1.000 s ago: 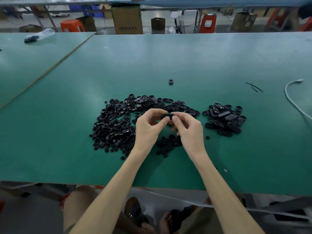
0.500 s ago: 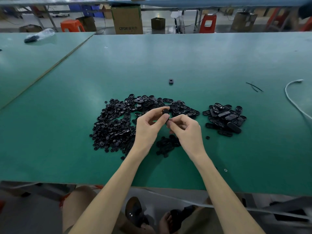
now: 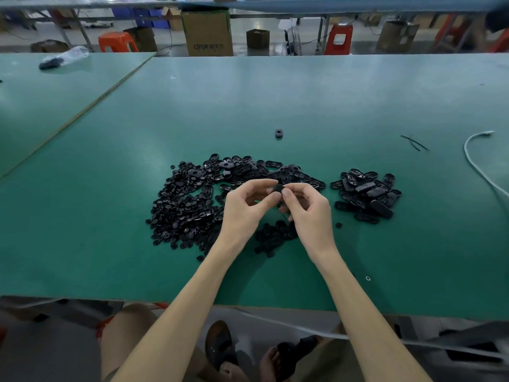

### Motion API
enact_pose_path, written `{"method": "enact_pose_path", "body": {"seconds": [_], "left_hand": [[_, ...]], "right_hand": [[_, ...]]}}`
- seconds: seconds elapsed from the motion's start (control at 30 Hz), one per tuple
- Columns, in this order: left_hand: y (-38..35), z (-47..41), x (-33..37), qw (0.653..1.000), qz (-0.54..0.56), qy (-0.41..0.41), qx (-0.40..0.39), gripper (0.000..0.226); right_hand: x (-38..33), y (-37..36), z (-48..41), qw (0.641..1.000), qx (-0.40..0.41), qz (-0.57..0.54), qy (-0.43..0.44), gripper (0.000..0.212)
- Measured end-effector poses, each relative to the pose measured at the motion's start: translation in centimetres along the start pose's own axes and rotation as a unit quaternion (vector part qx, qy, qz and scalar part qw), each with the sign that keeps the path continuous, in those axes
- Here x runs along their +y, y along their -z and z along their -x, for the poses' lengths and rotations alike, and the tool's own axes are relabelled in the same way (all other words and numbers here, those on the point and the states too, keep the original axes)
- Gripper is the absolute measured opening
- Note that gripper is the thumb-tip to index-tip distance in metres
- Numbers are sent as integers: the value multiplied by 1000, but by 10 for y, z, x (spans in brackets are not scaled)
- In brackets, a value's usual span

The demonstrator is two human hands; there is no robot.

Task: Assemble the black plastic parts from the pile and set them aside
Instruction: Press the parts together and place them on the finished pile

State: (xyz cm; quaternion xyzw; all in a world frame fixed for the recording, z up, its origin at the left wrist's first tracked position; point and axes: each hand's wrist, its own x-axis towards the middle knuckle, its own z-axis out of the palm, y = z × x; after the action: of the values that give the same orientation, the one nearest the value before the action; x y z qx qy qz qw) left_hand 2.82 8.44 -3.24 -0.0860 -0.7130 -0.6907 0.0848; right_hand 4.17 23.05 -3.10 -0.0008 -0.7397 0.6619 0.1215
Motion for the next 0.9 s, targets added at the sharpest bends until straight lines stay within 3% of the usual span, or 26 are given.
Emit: {"method": "enact_pose_path", "body": {"seconds": [0.9], "left_hand": [[-2, 0, 1, 1000, -11, 2, 19, 27]], "right_hand": [[1, -1, 0, 999, -20, 38, -3, 9]]}}
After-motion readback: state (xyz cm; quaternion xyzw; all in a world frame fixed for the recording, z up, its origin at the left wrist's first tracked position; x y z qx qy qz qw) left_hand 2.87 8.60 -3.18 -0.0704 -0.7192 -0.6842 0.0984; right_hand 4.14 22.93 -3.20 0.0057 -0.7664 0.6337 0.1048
